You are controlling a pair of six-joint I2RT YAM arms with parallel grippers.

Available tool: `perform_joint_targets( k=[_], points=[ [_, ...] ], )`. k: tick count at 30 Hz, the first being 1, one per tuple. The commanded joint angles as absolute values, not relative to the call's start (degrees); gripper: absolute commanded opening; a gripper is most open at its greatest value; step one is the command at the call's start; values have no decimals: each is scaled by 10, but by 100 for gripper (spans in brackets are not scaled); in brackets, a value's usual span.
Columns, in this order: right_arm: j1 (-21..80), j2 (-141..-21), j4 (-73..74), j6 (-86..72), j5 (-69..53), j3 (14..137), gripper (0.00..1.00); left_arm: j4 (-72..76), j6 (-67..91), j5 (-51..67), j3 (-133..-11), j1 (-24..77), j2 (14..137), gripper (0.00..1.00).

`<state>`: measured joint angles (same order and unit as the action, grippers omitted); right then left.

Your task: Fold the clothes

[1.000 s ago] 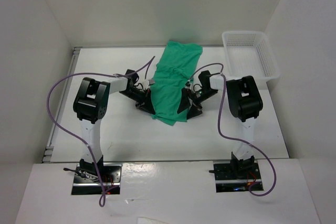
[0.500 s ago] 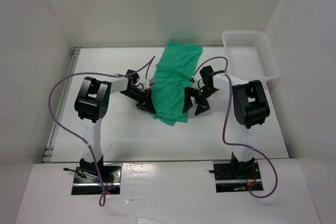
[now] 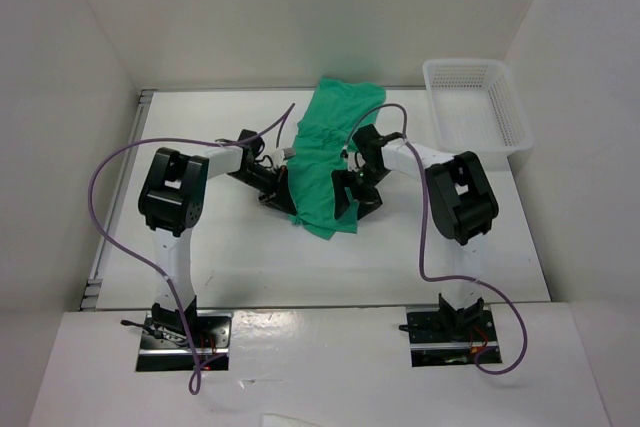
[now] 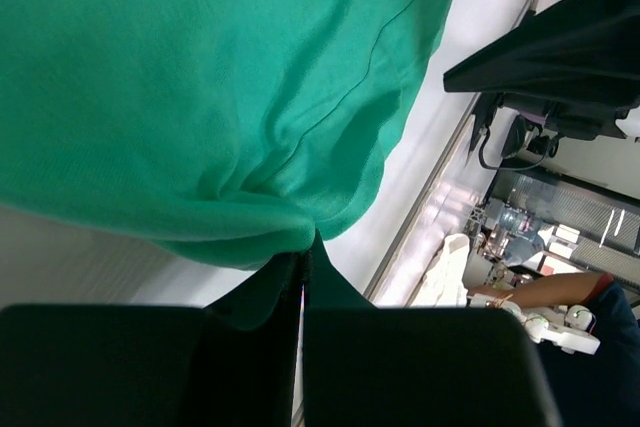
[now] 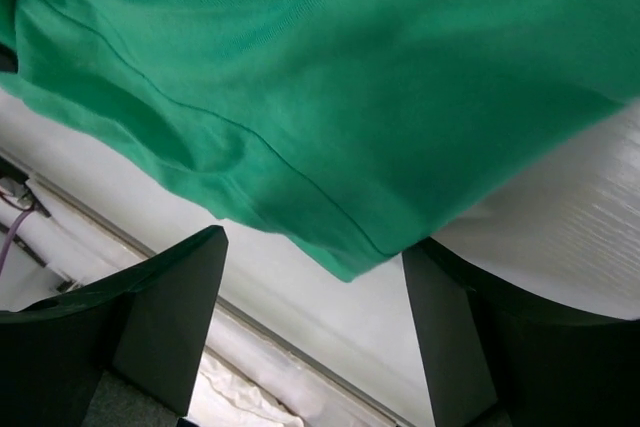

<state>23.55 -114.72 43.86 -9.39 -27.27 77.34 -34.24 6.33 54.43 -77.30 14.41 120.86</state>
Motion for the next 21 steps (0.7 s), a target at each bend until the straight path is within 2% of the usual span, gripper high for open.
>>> perform_joint_targets(
  k=[1, 3, 9, 15, 19, 21],
  points=[
    [259, -1222, 384, -77, -143, 757, 79, -345, 56, 550, -764, 145, 1173, 0],
    [259, -1229, 389, -83, -135, 757, 72, -345, 56, 550, -759, 145, 1172, 0],
    [277, -1255, 395, -83, -101, 774, 69, -350, 51, 550, -758, 145, 1167, 0],
    [296, -1281, 405, -88, -82, 785, 58, -355, 46, 550, -753, 128, 1167, 0],
    [308, -1291, 410, -83, -69, 795, 45, -355, 46, 545, -753, 123, 1167, 0],
    [316, -1296, 416, -77, -69, 795, 30, -360, 46, 545, -753, 118, 1167, 0]
  ],
)
